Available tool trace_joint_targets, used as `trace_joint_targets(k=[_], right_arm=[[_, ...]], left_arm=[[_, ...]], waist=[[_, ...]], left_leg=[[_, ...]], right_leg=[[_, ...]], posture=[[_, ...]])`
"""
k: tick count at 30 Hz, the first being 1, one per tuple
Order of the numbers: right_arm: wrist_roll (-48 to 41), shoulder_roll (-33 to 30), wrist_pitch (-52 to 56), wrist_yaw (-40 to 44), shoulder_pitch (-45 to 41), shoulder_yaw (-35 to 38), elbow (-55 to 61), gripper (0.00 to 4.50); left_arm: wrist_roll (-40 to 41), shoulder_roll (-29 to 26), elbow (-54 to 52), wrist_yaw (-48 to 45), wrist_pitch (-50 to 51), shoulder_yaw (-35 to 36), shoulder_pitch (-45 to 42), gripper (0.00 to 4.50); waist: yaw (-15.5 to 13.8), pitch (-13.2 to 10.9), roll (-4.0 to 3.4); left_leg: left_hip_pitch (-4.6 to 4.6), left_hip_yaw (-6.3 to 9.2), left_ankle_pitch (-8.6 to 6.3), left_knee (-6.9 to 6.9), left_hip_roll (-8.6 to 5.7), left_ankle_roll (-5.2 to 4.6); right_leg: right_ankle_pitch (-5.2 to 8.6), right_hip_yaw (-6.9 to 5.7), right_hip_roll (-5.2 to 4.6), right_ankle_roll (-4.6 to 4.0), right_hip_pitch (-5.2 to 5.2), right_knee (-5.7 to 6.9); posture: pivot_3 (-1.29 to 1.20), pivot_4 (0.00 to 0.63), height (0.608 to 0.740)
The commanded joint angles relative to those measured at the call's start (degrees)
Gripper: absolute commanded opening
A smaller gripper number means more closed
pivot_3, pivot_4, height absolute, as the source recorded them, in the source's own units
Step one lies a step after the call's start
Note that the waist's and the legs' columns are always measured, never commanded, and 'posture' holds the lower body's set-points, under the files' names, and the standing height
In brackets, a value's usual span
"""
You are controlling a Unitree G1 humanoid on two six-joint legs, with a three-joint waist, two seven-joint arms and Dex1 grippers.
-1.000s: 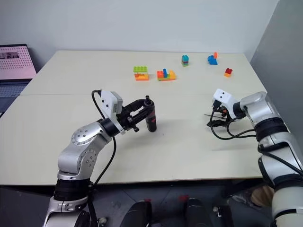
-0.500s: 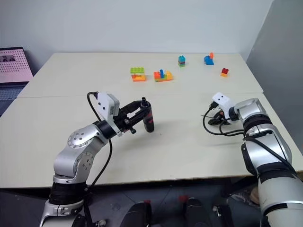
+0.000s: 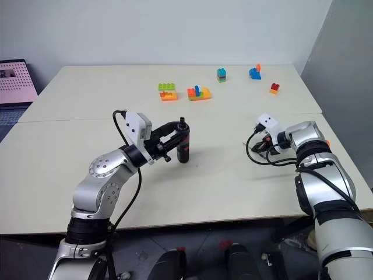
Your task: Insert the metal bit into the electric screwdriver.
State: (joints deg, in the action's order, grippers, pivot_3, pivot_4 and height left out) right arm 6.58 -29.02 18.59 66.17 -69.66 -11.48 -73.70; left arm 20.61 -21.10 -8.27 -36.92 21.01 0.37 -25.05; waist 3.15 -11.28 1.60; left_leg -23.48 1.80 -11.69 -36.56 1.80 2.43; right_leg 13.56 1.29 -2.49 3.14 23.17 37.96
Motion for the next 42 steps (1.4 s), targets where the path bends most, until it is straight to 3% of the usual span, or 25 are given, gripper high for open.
trace_joint_targets(k=[1,5,16,21,30,42], right_arm=[[-3.3,-2.0,0.6,0.0,-2.0,4.6,5.3,0.0],[-7.1,-2.4,2.7,-1.1,-0.5,9.0,11.1,0.0],[-28.6,-0.1,16.3,-3.4,19.8,22.3,60.8,0.0],[-36.4,3.0,19.1,-9.3,23.4,25.7,74.1,0.0],[-41.8,5.2,18.9,-15.7,24.5,24.9,82.6,0.0],[-40.8,11.4,10.7,-21.8,25.5,20.8,84.5,0.0]], left_arm=[[-1.8,-0.7,2.6,0.3,0.1,-0.7,-0.6,1.6],[-1.7,-0.6,3.3,0.6,0.5,-0.8,-1.5,1.6],[1.5,-1.0,2.3,-2.0,3.9,-1.1,-3.7,1.59],[5.6,-0.6,0.2,-3.6,6.8,0.4,-5.8,1.59],[11.1,0.0,-3.9,-5.5,11.4,0.6,-8.0,1.58],[5.6,4.1,1.4,-4.5,3.5,-2.2,-4.3,1.58]], waist=[[0.0,0.0,0.0],[0.0,0.0,0.0],[-0.2,0.0,-0.01],[-0.3,0.0,-0.01],[-1.2,0.0,0.0],[-1.3,0.0,0.0]], left_leg=[[0.0,0.0,0.0,0.0,0.0,0.0],[0.0,0.0,0.0,0.04,0.0,0.0],[0.01,-0.05,0.0,0.35,0.0,0.0],[0.01,-0.05,0.0,0.39,0.01,0.0],[-0.34,-0.01,0.0,0.42,0.02,0.0],[-0.36,-0.02,0.0,0.45,0.02,0.0]], right_leg=[[0.0,0.0,0.0,0.0,0.01,0.0],[0.0,0.0,0.0,0.01,0.01,-0.01],[0.02,0.05,0.01,0.02,0.08,-0.14],[0.03,0.03,0.01,0.03,0.08,-0.19],[0.02,-0.03,0.0,0.02,0.31,-0.37],[0.03,-0.04,0.01,0.02,0.34,-0.4]], posture=[[0.0,0.15,0.74],[0.0,0.15,0.74],[0.0,0.15,0.74],[0.0,0.15,0.74],[0.0,0.15,0.74],[0.0,0.15,0.74]])
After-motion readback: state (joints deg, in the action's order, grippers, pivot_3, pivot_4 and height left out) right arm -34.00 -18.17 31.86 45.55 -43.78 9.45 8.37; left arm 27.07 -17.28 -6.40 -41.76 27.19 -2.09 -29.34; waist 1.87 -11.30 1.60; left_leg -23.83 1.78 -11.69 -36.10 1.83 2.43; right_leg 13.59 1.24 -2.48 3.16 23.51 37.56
